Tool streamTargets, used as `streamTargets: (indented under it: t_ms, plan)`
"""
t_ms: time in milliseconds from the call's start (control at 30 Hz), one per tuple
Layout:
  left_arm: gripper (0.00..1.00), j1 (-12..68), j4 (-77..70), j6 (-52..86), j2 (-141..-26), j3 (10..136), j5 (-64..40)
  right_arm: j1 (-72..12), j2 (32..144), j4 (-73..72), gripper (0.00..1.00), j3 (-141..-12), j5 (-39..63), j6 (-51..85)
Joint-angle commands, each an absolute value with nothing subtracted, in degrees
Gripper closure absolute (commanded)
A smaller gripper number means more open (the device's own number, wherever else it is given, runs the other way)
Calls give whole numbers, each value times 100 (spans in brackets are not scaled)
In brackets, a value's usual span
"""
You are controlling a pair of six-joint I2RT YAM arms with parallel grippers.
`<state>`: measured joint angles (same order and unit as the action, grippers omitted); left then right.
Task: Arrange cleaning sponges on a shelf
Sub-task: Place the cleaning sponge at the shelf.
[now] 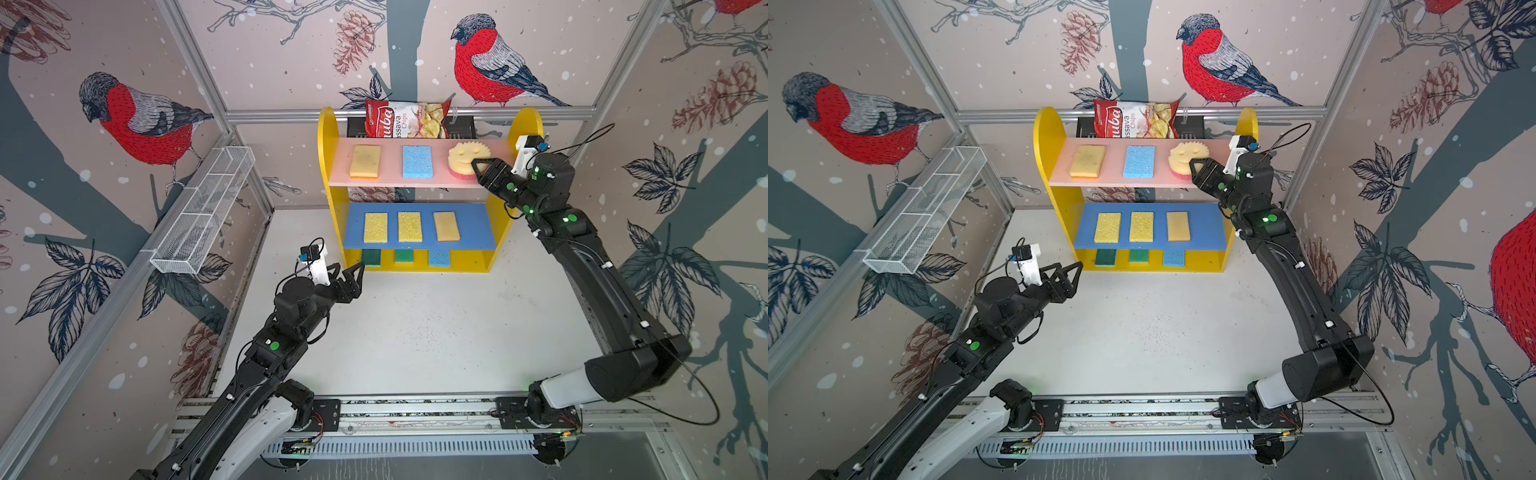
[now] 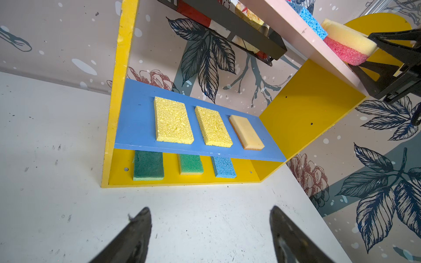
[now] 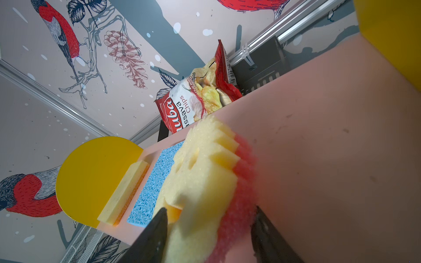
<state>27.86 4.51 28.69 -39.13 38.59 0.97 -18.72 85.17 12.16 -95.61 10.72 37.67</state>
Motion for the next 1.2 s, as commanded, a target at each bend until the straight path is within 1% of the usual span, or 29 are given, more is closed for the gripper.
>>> streamTargets:
  t_ms: [0,233,433,533,767,800,900,967,1067,1167]
  plan:
    - [20,2777,255,2865,-3929,3880,-9,-1842,8616,1492,41,-9601,833,3721]
    - [20,2774,266,2885,-3915,3865,-9,-1822,8745,1519,37,-9703,683,3644]
    - [20,2773,225,2914,-3955,3866,-9,-1862,8857,1494,26,-9772,736,3656]
    - [20,2776,222,2909,-3962,3854,-9,-1872,8873,1503,25,-9815,689,3648]
    - [20,2773,230,2909,-3951,3856,0,-1881,8824,1519,25,-9895,579,3608]
    - [20,2777,237,2909,-3944,3855,0,-1893,8801,1538,26,-9905,572,3599]
    - [20,2773,259,2908,-3920,3851,22,-2067,8626,1582,32,-9864,446,3463]
    - [20,2774,263,2896,-3913,3853,50,-2304,8484,1627,35,-9786,164,3301]
    - [20,2772,239,2888,-3931,3862,53,-2667,8254,1696,38,-9660,-244,3079]
    - [20,2777,214,2890,-3955,3876,35,-2798,8050,1646,38,-9472,-255,3127]
